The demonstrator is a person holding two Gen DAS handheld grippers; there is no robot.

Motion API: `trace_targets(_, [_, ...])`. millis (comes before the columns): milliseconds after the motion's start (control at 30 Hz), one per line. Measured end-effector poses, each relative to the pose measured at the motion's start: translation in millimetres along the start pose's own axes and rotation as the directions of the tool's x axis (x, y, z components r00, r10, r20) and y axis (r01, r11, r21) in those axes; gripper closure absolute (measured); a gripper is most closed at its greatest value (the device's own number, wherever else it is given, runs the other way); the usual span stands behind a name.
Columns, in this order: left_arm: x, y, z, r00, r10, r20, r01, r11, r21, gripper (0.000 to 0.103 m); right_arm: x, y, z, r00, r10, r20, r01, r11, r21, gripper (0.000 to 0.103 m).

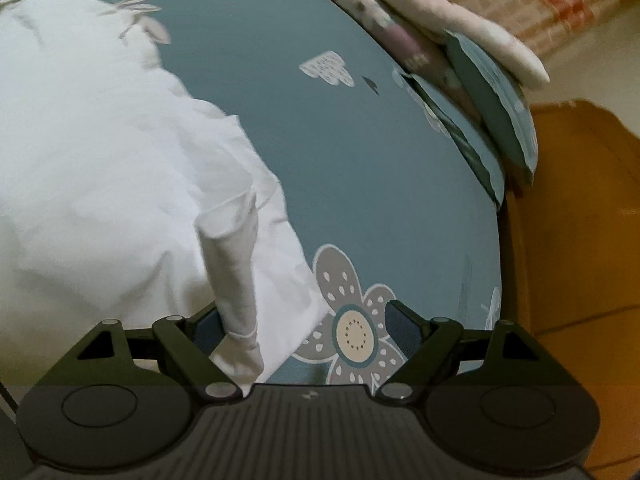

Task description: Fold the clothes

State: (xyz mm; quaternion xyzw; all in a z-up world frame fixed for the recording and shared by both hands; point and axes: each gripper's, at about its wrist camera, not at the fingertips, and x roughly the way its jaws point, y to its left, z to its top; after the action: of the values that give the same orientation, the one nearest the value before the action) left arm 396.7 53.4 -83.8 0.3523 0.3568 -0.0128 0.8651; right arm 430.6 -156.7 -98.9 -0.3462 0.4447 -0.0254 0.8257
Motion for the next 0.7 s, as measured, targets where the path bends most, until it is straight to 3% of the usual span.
trace_targets(267, [-21.9, -25.9, -3.5, 0.992, -0.123, 0.012, 0.123, 0.992, 0.001, 0.030, 26.6, -38.7, -6.3, 0.996, 0.021, -0.088, -0.002, 0.976, 0.218, 0.016])
trace_targets(367, [-29.7, -25.0, -10.6, 0.984, -0.178, -0.029, 0.174, 0.979, -0.110, 0.030, 12.3, -45.1, -14.8, 0.991, 0.106, -0.077, -0.078, 0.949, 0.306, 0.016])
trace_targets(433, [-35.5, -20.2, -18.6, 0.974, -0.220, -0.057, 0.203, 0.953, -0.224, 0.030, 4.7, -47.1, -25.2, 0.979, 0.185, -0.079, -0.146, 0.923, 0.356, 0.019])
trace_targets(533, [-41.0, -11.3, -36.5, 0.953, -0.288, -0.095, 0.230, 0.889, -0.396, 0.042, -3.3, -43.0, -41.0, 0.945, 0.315, -0.091, -0.250, 0.871, 0.423, 0.041])
trace_targets(600, [-48.2, -7.3, -45.0, 0.945, -0.321, -0.063, 0.260, 0.854, -0.450, 0.053, -8.6, -42.6, -50.9, 0.931, 0.356, -0.085, -0.279, 0.840, 0.465, 0.057])
trace_targets(633, [-51.7, -7.0, -47.4, 0.941, -0.337, -0.041, 0.283, 0.843, -0.457, 0.053, -11.4, -42.2, -52.6, 0.925, 0.374, -0.067, -0.298, 0.824, 0.482, 0.057])
trace_targets(700, [-54.8, -13.1, -46.0, 0.932, -0.361, -0.007, 0.325, 0.848, -0.419, 0.053, -14.9, -40.3, -51.4, 0.916, 0.400, -0.027, -0.335, 0.801, 0.496, 0.057])
